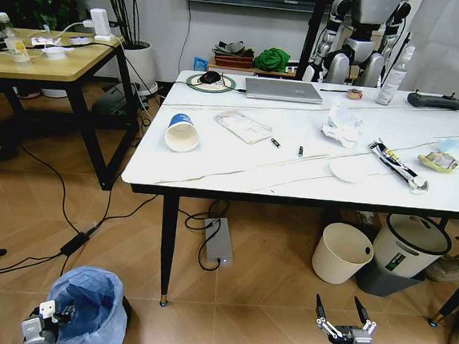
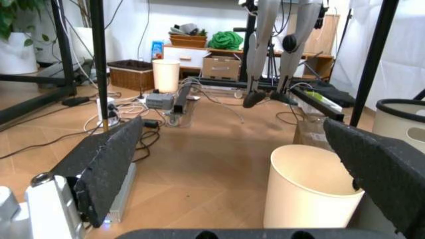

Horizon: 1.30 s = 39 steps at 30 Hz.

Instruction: Pick up the trash bin and place the trash from the table into it.

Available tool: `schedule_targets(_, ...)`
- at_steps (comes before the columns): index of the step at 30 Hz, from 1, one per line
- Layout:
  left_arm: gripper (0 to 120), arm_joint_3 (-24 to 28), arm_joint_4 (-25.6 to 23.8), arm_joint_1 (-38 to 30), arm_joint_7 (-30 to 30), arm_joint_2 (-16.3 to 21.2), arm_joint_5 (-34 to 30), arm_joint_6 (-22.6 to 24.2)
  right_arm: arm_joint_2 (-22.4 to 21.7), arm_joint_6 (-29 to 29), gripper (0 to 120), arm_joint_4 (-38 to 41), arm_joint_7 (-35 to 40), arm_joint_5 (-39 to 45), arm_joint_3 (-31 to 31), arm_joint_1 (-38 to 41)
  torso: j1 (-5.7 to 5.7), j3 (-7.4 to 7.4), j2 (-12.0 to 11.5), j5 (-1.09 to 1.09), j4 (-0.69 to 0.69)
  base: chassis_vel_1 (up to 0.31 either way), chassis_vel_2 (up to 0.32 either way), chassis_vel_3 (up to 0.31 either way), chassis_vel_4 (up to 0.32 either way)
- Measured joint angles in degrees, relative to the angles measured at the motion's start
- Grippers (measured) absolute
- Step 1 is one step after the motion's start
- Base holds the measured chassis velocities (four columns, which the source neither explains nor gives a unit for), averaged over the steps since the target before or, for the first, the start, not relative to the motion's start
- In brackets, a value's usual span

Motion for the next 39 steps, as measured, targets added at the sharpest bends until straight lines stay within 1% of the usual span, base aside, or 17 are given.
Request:
schedule_targets(4,11,-0.06,-0.08,0.01,0.17,0.08,-0.05,0.03,0.00,0.00,100,0.02,0.02,0.02,0.03,-0.05,0.00,0.00,0.01,0.04,0.01,0.000,0.000,0.000,0.000)
schedule_targets(7,4,-0.05,-0.34,0.23,0.50,0.10,-0.06,0.05,0.00,0.00,100,0.07,0.02,0.02,0.04,-0.10,0.00,0.00,0.01,0.05,0.01,0.000,0.000,0.000,0.000)
schedule_targets(11,0,0.39,-1.80,1.44,1.24,0.20,-0.10,-0.11,0.00,0.00,100,0.14,0.03,0.01,0.04,-0.14,0.00,0.00,0.01,0.03,-0.01,0.000,0.000,0.000,0.000)
schedule_targets(14,0,1.87,-6.33,5.18,2.70,0.77,-0.51,-0.58,0.00,0.00,100,0.27,0.03,-0.04,0.06,-0.23,0.01,0.01,0.01,-0.08,-0.01,0.000,0.000,0.000,0.000)
schedule_targets(15,0,1.87,-6.33,5.18,2.70,0.77,-0.51,-0.58,0.00,0.00,100,0.27,0.03,-0.04,0.06,-0.23,0.01,0.01,0.01,-0.08,-0.01,0.000,0.000,0.000,0.000)
schedule_targets(19,0,4.11,-14.84,12.30,6.58,2.79,-2.32,-0.81,0.00,0.00,100,0.59,0.03,-0.22,0.09,-0.38,0.01,0.02,0.01,-0.06,0.02,0.000,0.000,0.000,0.000)
schedule_targets(21,0,4.81,-20.27,16.09,10.29,4.37,-4.44,-0.85,0.00,-0.09,100,0.94,0.02,-0.43,0.05,-0.48,0.01,0.01,0.01,-0.04,0.01,0.000,0.000,0.000,0.000)
schedule_targets(22,0,4.81,-20.27,16.09,10.29,4.37,-4.44,-0.85,0.00,-0.09,100,0.94,0.02,-0.43,0.05,-0.48,0.01,0.01,0.01,-0.04,0.01,0.000,0.000,0.000,0.000)
schedule_targets(26,0,5.96,-31.59,22.86,14.90,7.68,-8.36,-1.42,0.00,-0.49,100,1.86,0.01,-1.22,-0.15,-0.78,0.01,0.01,0.01,-0.01,-0.01,0.000,0.000,0.000,0.000)
schedule_targets(27,0,5.96,-31.59,22.86,14.90,7.68,-8.36,-1.42,0.00,-0.49,100,1.86,0.01,-1.22,-0.15,-0.78,0.01,0.01,0.01,-0.01,-0.01,0.000,0.000,0.000,0.000)
schedule_targets(28,0,6.29,-34.37,24.53,15.37,8.43,-9.33,-1.97,0.00,-0.62,100,2.19,0.01,-1.44,-0.19,-0.88,0.01,0.01,0.01,-0.01,0.00,0.000,0.000,0.000,0.000)
schedule_targets(29,0,7.36,-40.83,28.83,15.77,10.02,-11.94,-3.98,0.00,-0.99,100,2.98,0.01,-2.04,-0.38,-1.32,0.01,0.01,0.01,0.00,0.00,0.000,0.000,0.000,0.000)
schedule_targets(31,0,8.02,-44.50,31.15,15.72,10.62,-13.43,-4.81,0.00,-1.13,100,3.33,0.01,-2.48,-0.48,-1.56,0.01,0.01,0.01,0.00,0.00,0.000,0.000,0.000,0.000)
schedule_targets(32,0,8.69,-48.05,33.09,15.46,11.00,-14.75,-4.99,0.00,-1.19,100,3.66,0.05,-2.92,-0.55,-1.77,0.01,0.01,0.01,-0.01,0.00,0.000,0.000,0.000,0.000)
schedule_targets(33,0,8.69,-48.05,33.09,15.46,11.00,-14.75,-4.99,0.00,-1.19,100,3.66,0.05,-2.92,-0.55,-1.77,0.01,0.01,0.01,-0.01,0.00,0.000,0.000,0.000,0.000)
schedule_targets(37,0,10.27,-57.40,38.18,13.66,11.94,-16.72,-4.00,0.00,-1.29,100,4.53,0.26,-3.97,-0.55,-2.55,0.01,0.00,0.01,0.02,-0.01,0.000,0.000,0.000,0.000)
schedule_targets(39,0,10.75,-58.88,39.20,13.31,12.17,-16.96,-3.74,0.00,-1.30,100,4.61,0.31,-4.07,-0.49,-2.72,0.01,0.01,0.01,0.03,0.00,0.000,0.000,0.000,0.000)
